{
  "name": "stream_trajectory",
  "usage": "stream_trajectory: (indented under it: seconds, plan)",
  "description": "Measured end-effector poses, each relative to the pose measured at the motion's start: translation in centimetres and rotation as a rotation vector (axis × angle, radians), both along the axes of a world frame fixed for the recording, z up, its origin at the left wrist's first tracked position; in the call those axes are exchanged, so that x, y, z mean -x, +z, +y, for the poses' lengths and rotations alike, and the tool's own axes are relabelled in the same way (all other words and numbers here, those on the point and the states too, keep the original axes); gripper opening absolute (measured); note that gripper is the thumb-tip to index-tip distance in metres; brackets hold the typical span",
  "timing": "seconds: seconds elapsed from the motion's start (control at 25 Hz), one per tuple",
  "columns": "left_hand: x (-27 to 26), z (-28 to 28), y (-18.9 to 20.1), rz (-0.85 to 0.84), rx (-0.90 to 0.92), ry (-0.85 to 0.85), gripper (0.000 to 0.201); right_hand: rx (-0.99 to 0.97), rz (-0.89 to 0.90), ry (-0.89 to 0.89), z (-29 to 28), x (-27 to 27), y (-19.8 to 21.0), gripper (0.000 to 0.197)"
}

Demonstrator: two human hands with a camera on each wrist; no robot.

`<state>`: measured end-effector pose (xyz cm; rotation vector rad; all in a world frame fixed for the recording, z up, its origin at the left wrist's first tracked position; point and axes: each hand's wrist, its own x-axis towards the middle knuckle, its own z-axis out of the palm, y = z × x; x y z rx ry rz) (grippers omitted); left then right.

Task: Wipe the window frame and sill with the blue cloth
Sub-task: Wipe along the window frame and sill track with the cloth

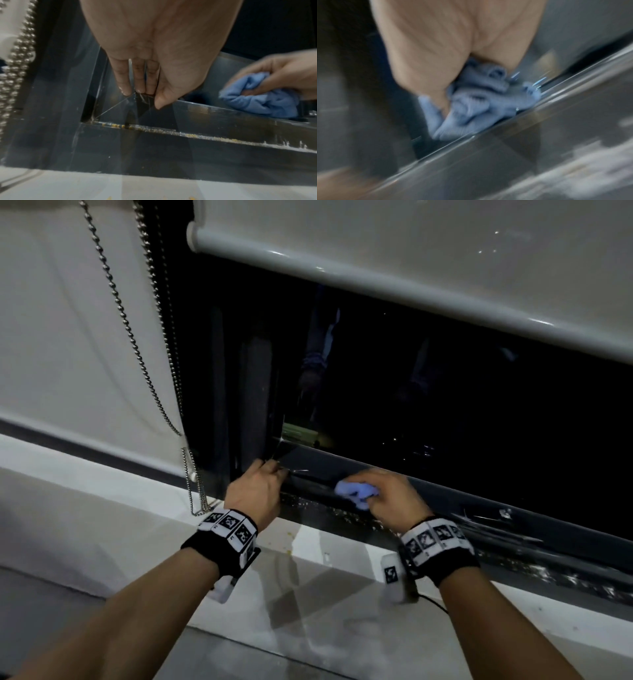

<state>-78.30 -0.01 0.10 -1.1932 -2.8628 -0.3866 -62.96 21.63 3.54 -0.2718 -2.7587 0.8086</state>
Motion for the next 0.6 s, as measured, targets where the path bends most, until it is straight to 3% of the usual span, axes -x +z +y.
stream_trajectory:
  seconds: [0.08, 0.12, 0.16, 0.24, 0.36, 0.44, 0.52, 0.6]
  plan:
    - [0.0, -0.2, 0.1, -0.009, 0.029, -0.011, 0.051, -0.074, 0.043, -0.396, 3.2, -1.4, -0.4, 0.041]
    - [-0.1, -0.3, 0.0, -0.013, 0.042, -0.016, 0.053, -0.200, -0.028, -0.556, 4.1, -2.0, -1.1, 0.038]
    - [-0.2, -0.3, 0.0, -0.016, 0.057, -0.017, 0.054, -0.329, -0.111, -0.605, 4.2, -2.0, -2.0, 0.038]
    - [-0.2, -0.2, 0.0, -0.013, 0.071, -0.014, 0.055, -0.405, -0.126, -0.460, 1.7, -0.7, -3.0, 0.040]
    - [0.0, -0.1, -0.1, -0.002, 0.072, -0.030, 0.055, -0.109, -0.056, -0.060, -2.7, -0.7, -1.5, 0.032]
    - [0.2, -0.2, -0.1, 0.000, 0.076, -0.029, 0.056, 0.140, -0.087, -0.049, -2.4, -2.5, -0.4, 0.027]
    - [0.2, 0.2, -0.1, 0.000, 0.084, -0.027, 0.054, 0.217, 0.030, -0.354, 0.9, -5.4, -0.1, 0.035]
    - [-0.2, 0.8, 0.2, 0.006, 0.089, -0.015, 0.050, 0.030, 0.094, -0.719, 4.9, -8.3, 0.0, 0.034]
